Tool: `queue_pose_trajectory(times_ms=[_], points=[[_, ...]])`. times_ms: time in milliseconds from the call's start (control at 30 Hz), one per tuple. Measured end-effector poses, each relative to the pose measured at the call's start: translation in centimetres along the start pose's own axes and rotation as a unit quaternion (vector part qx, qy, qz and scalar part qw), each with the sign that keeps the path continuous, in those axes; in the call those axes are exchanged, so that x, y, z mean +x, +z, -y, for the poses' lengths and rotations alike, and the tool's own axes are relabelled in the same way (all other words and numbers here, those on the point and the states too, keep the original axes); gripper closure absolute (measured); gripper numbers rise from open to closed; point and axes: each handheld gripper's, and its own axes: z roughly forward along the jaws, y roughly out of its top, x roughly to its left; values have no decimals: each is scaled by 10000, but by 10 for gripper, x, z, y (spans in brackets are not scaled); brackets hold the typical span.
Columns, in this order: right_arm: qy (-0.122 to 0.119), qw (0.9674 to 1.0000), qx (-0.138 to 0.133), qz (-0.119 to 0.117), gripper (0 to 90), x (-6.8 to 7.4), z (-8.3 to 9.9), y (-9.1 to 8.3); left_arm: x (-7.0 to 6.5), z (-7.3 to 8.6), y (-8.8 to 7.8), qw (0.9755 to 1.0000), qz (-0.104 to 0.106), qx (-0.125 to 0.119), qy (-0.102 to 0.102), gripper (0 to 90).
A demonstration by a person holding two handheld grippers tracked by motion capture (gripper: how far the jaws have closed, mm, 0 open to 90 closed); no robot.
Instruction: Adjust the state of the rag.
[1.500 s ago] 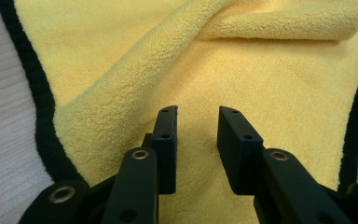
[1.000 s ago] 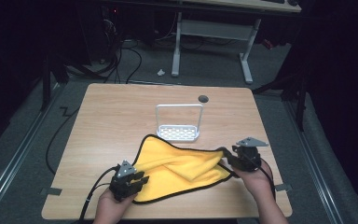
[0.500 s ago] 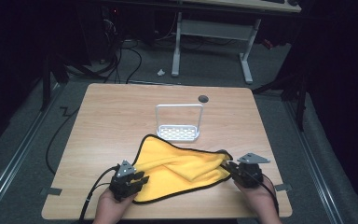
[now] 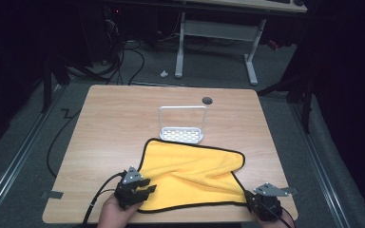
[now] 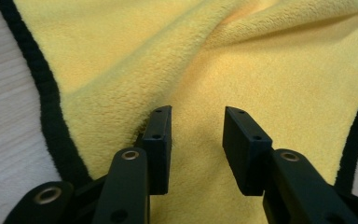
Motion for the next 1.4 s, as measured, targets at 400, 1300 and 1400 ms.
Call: queue_pose_trajectory(times_ms=[400,1300,1400], points=[[-108,9996,-19,-274,869,10,-50,51,-7,13,-15,9999,131,113,-15,627],[407,9987,5,301,811,-42,-33,39,53,-59,44,9979,-629,152,84,630],[384,9986,-94,342,775,-37,-36,36,59,-61,43,9980,-619,57,-111,620]])
